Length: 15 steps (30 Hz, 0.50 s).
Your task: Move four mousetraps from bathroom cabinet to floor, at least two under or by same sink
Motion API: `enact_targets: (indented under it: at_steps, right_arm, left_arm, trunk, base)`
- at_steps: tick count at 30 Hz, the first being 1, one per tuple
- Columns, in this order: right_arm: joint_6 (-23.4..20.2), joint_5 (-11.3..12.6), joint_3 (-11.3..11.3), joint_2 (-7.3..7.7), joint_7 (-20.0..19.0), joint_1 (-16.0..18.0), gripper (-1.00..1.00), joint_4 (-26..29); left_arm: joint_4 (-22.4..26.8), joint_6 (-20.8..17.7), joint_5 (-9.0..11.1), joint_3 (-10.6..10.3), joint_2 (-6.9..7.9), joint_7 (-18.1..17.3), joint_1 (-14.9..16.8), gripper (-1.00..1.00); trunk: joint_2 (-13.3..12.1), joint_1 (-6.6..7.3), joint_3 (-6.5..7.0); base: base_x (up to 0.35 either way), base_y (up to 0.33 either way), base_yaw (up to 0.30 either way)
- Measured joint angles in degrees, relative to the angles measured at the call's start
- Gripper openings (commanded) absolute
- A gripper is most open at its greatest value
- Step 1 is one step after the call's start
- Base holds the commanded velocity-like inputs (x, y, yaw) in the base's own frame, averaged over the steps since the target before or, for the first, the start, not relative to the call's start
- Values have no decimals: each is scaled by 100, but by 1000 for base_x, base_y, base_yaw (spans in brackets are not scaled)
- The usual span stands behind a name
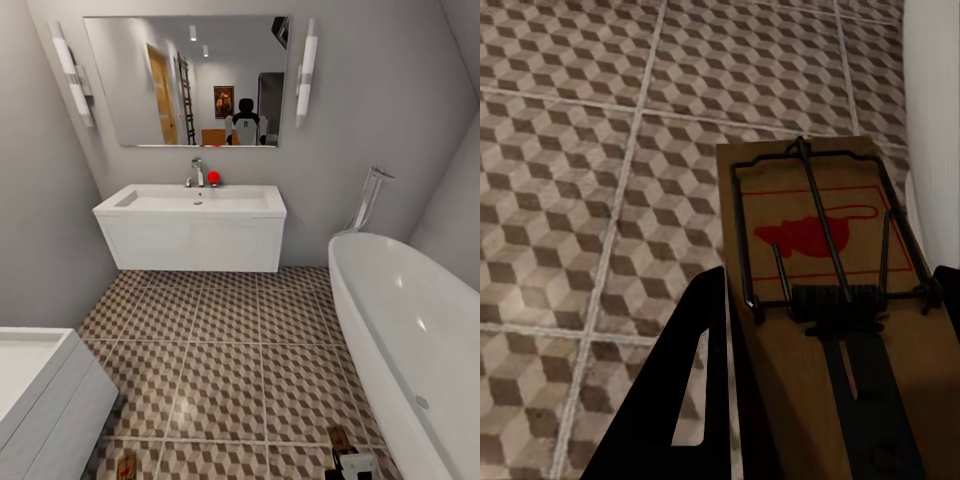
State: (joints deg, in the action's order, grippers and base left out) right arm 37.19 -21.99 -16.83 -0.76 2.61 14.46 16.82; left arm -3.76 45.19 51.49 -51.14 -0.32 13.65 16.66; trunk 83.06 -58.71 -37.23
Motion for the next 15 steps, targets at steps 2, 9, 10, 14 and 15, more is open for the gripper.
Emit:
enact_targets:
  at_steps: [2,9,10,14,15]
  right_arm:
    - [0,0,0,0,0,0,-100,0]
    - [0,0,2,0,0,-1,-100,0]
    - [0,0,4,0,0,-1,-100,0]
    - [0,0,8,0,0,0,-100,0]
    - [0,0,8,0,0,0,-100,0]
  left_arm:
    - [-1,1,0,-4,0,0,0,-100]
    - [-2,2,0,0,0,0,0,-100]
    - [-3,1,0,1,0,0,0,-100]
    - [-1,-1,0,0,0,0,0,-100]
    - [-1,1,0,-1,0,0,0,-100]
  trunk:
    - [0,0,0]
    - [0,0,0]
    - [0,0,0]
    - [0,0,0]
    - [0,0,0]
  base:
    - [210,0,0]
    - [210,0,0]
    - [210,0,0]
    - [210,0,0]
    - [210,0,0]
